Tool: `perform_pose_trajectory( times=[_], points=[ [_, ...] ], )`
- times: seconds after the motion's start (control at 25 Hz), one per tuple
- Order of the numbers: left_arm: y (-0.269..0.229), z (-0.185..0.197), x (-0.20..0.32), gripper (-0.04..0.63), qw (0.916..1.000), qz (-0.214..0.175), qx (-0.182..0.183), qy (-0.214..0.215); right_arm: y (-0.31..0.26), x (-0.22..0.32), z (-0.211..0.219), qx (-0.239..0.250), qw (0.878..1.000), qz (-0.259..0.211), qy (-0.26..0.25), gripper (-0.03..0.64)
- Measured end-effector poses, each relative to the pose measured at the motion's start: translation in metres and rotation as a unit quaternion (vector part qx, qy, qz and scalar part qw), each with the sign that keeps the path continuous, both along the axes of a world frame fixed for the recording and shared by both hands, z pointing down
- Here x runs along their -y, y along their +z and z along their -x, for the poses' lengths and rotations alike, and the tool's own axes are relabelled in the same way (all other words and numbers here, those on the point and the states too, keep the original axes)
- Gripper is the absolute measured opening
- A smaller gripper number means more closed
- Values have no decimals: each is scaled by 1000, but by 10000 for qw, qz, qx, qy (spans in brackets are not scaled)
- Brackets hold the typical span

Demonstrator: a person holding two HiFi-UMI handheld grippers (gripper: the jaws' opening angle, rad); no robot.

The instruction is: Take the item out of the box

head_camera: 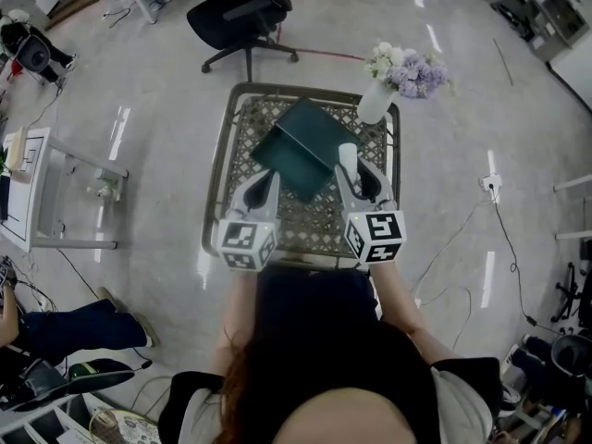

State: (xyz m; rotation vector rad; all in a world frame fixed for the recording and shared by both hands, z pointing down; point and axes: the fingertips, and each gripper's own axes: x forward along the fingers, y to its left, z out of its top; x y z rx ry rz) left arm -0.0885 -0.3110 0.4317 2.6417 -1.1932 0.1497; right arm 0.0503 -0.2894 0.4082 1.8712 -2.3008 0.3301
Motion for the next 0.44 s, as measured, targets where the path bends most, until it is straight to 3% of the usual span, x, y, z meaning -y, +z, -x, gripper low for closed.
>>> perform_pose_trajectory(
  times=[0.44],
  points=[
    [-2,-1,4,11,10000,17,0,29,4,4,1,3,10000,48,16,141]
  ],
)
